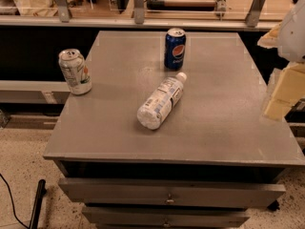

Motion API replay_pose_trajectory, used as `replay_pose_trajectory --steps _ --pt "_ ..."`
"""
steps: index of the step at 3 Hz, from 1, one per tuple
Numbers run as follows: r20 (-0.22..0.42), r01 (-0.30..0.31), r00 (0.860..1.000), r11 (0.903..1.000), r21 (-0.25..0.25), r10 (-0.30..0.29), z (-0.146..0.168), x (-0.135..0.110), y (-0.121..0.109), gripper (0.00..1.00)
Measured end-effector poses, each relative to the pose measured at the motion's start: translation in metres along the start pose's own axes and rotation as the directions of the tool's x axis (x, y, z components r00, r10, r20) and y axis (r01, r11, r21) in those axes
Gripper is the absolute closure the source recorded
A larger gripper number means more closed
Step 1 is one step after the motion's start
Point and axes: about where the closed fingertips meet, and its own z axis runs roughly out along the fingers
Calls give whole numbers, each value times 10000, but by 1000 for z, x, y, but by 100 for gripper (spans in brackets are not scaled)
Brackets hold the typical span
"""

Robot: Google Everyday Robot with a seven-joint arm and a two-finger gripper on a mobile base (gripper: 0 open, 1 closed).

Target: Pick blue plastic bottle

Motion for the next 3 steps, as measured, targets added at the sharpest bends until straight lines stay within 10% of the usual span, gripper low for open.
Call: replay_pose_trajectory --steps 2,3 --pt "89 961 9953 9947 379 -965 5 -17 -3 0" --pt "303 3430 9379 9367 698 -3457 23 -62 -2 0"
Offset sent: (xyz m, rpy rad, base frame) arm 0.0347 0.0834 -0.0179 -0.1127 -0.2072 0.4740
